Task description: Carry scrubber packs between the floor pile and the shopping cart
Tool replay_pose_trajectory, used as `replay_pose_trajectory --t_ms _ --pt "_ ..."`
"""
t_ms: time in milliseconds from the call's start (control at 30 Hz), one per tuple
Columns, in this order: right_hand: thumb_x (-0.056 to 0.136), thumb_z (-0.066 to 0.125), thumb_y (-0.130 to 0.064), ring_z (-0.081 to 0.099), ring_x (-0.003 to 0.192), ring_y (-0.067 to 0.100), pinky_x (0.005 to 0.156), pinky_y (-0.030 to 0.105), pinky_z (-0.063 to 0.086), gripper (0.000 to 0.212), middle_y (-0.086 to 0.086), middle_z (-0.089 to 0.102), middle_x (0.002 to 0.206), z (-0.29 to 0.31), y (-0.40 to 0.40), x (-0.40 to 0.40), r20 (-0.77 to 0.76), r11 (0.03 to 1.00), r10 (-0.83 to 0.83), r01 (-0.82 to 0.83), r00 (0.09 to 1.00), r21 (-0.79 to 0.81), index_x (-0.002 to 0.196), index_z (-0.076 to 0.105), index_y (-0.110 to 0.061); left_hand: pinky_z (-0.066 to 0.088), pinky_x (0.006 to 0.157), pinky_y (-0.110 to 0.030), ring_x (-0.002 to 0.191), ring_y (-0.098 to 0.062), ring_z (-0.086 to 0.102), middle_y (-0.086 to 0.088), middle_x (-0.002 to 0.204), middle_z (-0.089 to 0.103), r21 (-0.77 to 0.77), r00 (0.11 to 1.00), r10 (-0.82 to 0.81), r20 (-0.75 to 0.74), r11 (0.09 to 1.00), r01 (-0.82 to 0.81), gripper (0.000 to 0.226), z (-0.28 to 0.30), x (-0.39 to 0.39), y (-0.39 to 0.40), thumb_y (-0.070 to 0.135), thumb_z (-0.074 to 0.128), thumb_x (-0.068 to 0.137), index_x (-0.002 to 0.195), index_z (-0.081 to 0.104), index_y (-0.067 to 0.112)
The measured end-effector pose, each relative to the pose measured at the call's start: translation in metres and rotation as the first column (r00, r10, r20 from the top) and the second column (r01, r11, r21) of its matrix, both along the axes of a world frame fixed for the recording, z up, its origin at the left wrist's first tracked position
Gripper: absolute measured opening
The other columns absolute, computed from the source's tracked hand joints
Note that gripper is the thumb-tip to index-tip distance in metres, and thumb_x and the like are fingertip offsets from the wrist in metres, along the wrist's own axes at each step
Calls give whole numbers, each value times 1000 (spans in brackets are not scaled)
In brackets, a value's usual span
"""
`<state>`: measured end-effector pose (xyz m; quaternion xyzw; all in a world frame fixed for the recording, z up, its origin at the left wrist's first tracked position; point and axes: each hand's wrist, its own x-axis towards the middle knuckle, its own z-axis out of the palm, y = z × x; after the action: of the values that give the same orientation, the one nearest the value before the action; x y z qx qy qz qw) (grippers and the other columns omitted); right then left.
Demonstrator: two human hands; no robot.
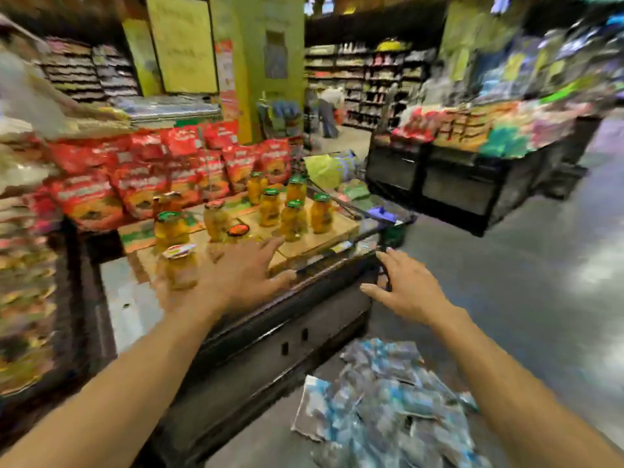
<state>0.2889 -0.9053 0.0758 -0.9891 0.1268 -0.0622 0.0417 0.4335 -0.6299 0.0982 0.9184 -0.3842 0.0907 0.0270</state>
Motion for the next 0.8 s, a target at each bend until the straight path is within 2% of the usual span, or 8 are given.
replay_pose_trajectory --t_ms 67,133,267,333,433,600,800 --pt "89 37 -80 25 154 27 123 41 24 97 10 25 168 -7 -50 -42 4 990 -138 138 990 11 161 27 -16 47 102 -44 132 -34 55 -9 150 53 -14 991 -133 10 991 133 95 1 -13 -66 85 28 89 159 31 21" --pt "94 44 -74 19 157 26 126 42 20 91 7 20 170 -14 -90 -83 -5 966 -256 256 967 33 162 23 -19 44 110 -42 139 -31 49 -7 156 48 -34 964 -263 27 964 264 98 2 -29 -126 86 26 87 159 31 21" --pt "95 46 -72 15 158 26 127 44 18 90 6 15 172 -21 -146 -153 -26 879 -471 472 882 66 163 19 -20 43 112 -43 141 -29 48 -7 157 47 -44 885 -466 23 883 467 84 -8 -50 -225 71 49 94 158 35 18" --pt "95 47 -71 16 158 26 126 45 19 90 6 15 172 -22 -164 -179 -39 826 -557 558 830 79 163 20 -20 42 113 -41 141 -28 48 -7 157 47 -50 845 -535 5 844 535 88 -14 -55 -265 74 47 91 158 35 19" --pt "93 46 -73 18 157 24 123 43 21 90 6 19 171 -25 -188 -205 -34 749 -658 658 752 77 162 22 -21 42 111 -40 139 -28 50 -6 157 48 -58 797 -603 -27 797 601 96 -26 -56 -316 81 33 84 158 34 21" --pt "91 47 -77 21 156 25 124 45 25 93 6 21 170 -29 -223 -223 -56 629 -770 770 636 108 162 21 -24 44 111 -46 138 -27 51 -3 159 45 -90 722 -689 -55 724 684 86 -44 -47 -392 76 42 92 159 30 23" --pt "94 49 -72 26 154 25 123 42 25 91 7 28 167 -30 -254 -221 -51 545 -832 831 553 111 162 22 -18 43 111 -45 140 -25 50 -2 161 43 -98 630 -768 -117 640 762 83 -73 -38 -461 74 42 95 160 27 24"
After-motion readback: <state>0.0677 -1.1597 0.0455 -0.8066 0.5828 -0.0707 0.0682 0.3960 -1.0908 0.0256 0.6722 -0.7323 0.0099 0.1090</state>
